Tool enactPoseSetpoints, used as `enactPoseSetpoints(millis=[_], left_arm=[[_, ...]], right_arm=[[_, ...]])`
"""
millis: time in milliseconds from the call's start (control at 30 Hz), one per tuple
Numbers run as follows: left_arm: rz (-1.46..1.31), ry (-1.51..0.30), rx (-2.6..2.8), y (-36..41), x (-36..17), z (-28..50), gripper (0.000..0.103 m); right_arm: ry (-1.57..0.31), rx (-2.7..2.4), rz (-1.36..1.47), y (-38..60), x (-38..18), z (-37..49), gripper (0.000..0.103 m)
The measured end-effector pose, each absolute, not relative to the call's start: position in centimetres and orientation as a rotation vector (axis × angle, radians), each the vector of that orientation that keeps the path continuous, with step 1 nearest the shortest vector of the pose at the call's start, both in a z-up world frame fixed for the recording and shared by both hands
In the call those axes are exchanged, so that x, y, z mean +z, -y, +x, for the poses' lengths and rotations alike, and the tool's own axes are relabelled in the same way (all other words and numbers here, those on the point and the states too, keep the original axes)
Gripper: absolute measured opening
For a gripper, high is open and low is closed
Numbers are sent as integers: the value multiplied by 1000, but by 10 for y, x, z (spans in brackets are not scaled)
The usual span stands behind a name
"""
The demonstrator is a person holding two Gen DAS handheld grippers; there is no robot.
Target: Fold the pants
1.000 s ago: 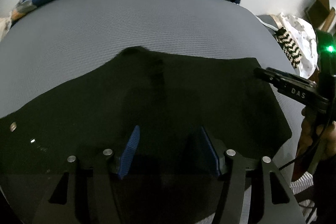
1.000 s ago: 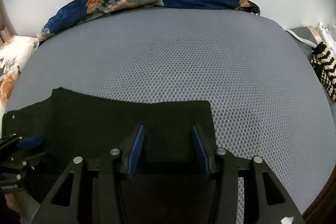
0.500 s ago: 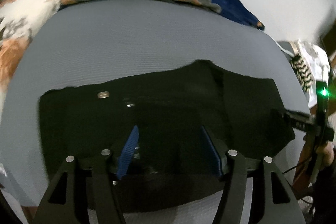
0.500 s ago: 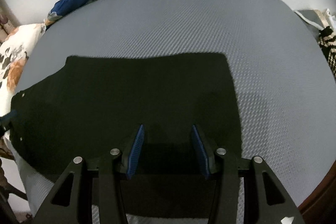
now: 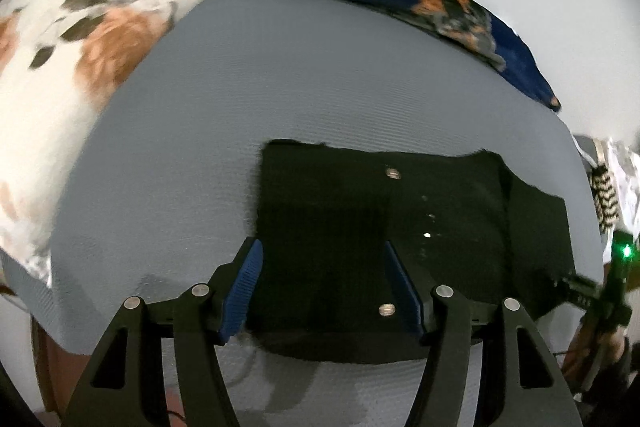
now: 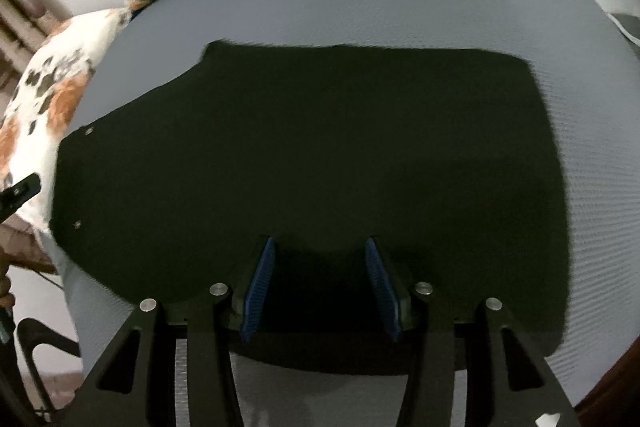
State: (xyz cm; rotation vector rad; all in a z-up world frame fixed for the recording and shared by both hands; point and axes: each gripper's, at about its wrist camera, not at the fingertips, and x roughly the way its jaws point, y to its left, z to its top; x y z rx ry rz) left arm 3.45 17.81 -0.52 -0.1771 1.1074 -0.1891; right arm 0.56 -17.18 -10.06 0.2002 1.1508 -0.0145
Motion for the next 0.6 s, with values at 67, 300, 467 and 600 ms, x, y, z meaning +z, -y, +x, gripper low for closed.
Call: enactPoseSetpoints(millis=[67, 300, 467, 600], left_arm=[[-202, -1109, -183, -192, -6, 35, 63], [-324, -1203, -252, -229, -33, 39, 69], [-422, -1257, -339, -237, -54, 41, 69], [-482, -1287, -417, -240, -68, 45, 69]], right_arm=[[-1155, 10, 186, 156, -102, 8, 50], [-1166, 59, 184, 130, -103, 17, 65], [-1181, 41, 187, 127, -103, 22, 66], [-1187, 27, 183, 129, -105, 21, 69]])
